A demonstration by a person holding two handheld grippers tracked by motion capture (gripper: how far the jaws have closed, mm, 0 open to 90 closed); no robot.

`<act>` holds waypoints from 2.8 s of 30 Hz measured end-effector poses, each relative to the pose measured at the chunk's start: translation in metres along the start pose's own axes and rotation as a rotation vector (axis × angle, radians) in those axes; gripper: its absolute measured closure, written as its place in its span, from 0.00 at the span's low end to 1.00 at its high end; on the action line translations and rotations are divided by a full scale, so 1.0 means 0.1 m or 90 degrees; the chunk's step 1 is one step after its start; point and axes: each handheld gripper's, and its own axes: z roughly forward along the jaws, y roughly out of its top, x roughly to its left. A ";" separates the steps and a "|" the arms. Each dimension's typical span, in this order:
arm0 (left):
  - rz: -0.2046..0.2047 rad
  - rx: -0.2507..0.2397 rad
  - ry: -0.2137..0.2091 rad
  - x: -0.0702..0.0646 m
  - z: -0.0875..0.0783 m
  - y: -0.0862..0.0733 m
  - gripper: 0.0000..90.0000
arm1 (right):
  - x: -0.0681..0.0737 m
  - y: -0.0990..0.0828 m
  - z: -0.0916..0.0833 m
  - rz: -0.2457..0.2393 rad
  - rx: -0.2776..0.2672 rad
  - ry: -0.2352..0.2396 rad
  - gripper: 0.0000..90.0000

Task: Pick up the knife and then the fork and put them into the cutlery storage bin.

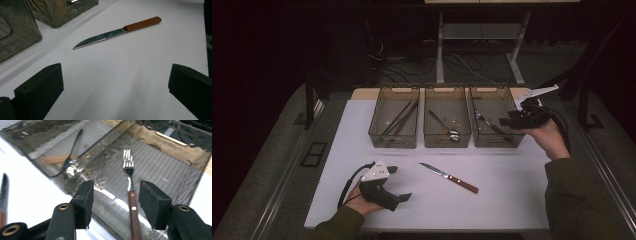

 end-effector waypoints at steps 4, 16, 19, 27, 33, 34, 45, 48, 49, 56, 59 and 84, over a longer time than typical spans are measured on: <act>0.000 0.001 0.000 0.00 0.00 0.00 0.00 | 0.11 -0.05 -0.06 -0.004 -0.013 0.019 0.48; 0.002 0.000 -0.001 -0.01 0.00 0.00 0.00 | 0.40 -0.34 -0.11 -0.020 -0.041 0.073 0.47; 0.002 0.000 -0.001 -0.01 0.00 0.00 0.00 | 0.47 -0.42 -0.10 -0.026 -0.040 0.083 0.46; 0.003 0.000 0.000 -0.01 -0.01 0.01 0.00 | 0.61 -0.55 -0.02 -0.040 -0.024 0.106 0.46; 0.004 0.001 0.000 -0.02 -0.01 0.01 0.00 | 0.72 -0.58 0.02 -0.048 -0.015 0.120 0.45; 0.004 0.001 0.000 -0.02 -0.01 0.01 0.00 | 0.73 -0.58 0.03 -0.053 -0.013 0.124 0.45; 0.003 0.000 0.000 -0.02 -0.01 0.01 0.00 | 0.92 -0.55 0.14 -0.076 0.005 0.144 0.45; 0.001 -0.001 0.000 -0.02 -0.01 0.01 0.00 | 0.97 -0.53 0.16 -0.084 0.008 0.152 0.45; 0.002 0.000 0.003 -0.02 -0.01 0.01 0.00 | 0.99 -0.53 0.16 -0.083 0.011 0.153 0.45; 0.003 0.006 0.012 -0.02 0.01 0.01 0.00 | 1.10 -0.48 0.22 -0.098 0.029 0.164 0.45; 0.003 0.005 0.013 -0.03 0.01 0.01 0.00 | 1.15 -0.46 0.26 -0.103 0.040 0.169 0.45; -0.002 0.001 0.014 -0.03 0.02 0.00 0.00 | 1.68 -0.32 0.76 -0.225 0.210 0.197 0.68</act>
